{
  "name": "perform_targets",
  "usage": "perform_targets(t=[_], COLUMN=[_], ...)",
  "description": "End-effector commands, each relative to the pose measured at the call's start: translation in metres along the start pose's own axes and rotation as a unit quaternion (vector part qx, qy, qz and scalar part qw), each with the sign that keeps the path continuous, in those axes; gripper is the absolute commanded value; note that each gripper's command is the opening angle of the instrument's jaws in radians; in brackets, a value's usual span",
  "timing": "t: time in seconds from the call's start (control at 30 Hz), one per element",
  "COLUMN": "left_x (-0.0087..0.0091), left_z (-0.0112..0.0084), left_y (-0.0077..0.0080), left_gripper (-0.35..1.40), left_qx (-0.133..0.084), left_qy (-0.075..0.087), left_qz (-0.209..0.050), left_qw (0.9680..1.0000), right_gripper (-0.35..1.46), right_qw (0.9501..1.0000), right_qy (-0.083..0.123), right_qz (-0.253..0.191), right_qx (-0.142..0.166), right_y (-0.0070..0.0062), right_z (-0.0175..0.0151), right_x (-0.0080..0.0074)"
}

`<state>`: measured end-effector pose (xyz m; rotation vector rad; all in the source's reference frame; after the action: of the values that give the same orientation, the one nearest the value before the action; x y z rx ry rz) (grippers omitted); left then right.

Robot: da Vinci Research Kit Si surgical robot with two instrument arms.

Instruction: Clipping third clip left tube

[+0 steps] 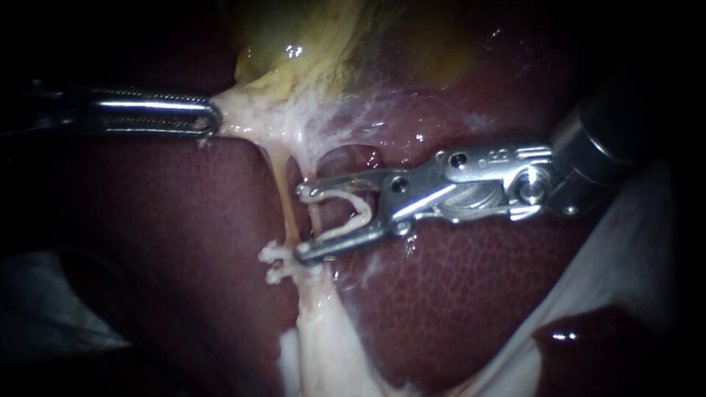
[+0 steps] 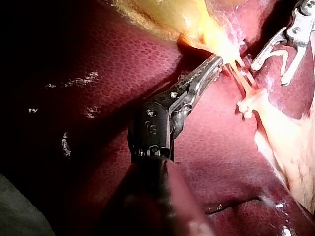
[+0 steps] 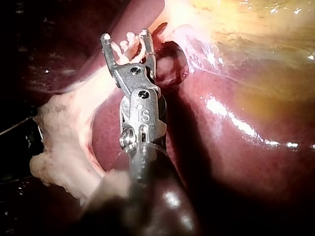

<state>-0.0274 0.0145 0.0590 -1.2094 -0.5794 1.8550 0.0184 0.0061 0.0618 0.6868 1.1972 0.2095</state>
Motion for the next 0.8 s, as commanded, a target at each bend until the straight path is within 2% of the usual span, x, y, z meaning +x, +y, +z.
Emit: perform_targets(t=[0.03,0.2,0.4,0.8], left_x=[0.0000,0.0000,0.0000,0.0000], left_z=[0.0000,0.0000,0.0000,0.0000], left_y=[0.0000,0.0001,0.0001,0.0002], left_gripper=[-0.35,-0.35,-0.35,-0.35], left_qx=[0.000,0.000,0.000,0.000], left_qy=[0.000,0.000,0.000,0.000], left_qz=[0.000,0.000,0.000,0.000], left_qw=[1.0000,1.0000,1.0000,1.0000], right_gripper=[0.49,0.48,0.48,0.46], right_qw=[1.0000,1.0000,1.0000,0.9997], right_qy=[-0.001,-0.003,-0.005,-0.005], right_qz=[-0.001,0.001,0.002,0.005], right_qx=[0.001,-0.001,-0.001,0.022], right_y=[0.0003,0.0019,0.0032,0.0038], right_z=[0.0001,0.0006,0.0016,0.0029], right_x=[-0.0004,-0.0023,-0.0037,-0.0033])
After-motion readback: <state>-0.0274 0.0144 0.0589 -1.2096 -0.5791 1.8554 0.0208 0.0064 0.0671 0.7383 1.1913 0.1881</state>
